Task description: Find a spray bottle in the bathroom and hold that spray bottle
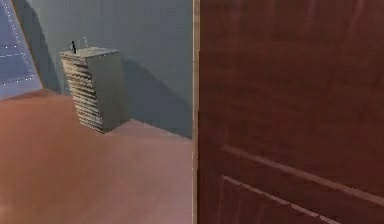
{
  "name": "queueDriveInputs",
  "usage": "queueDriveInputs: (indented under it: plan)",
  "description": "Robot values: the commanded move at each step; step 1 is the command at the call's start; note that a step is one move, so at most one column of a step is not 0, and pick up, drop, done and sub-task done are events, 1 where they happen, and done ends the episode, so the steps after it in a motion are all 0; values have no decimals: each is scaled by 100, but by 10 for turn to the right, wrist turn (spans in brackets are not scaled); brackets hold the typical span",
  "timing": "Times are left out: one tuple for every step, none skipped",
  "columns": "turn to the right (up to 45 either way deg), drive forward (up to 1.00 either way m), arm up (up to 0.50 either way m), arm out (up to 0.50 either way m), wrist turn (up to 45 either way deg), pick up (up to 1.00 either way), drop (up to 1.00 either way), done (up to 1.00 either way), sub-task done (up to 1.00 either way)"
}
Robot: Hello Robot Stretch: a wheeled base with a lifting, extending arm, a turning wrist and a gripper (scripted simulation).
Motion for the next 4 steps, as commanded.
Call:
queueDriveInputs:
  plan:
    - [0,40,0,0,0,0,0,0,0]
    - [-450,0,0,0,0,0,0,0,0]
    - [-180,0,0,0,0,0,0,0,0]
    - [0,100,0,0,0,0,0,0,0]
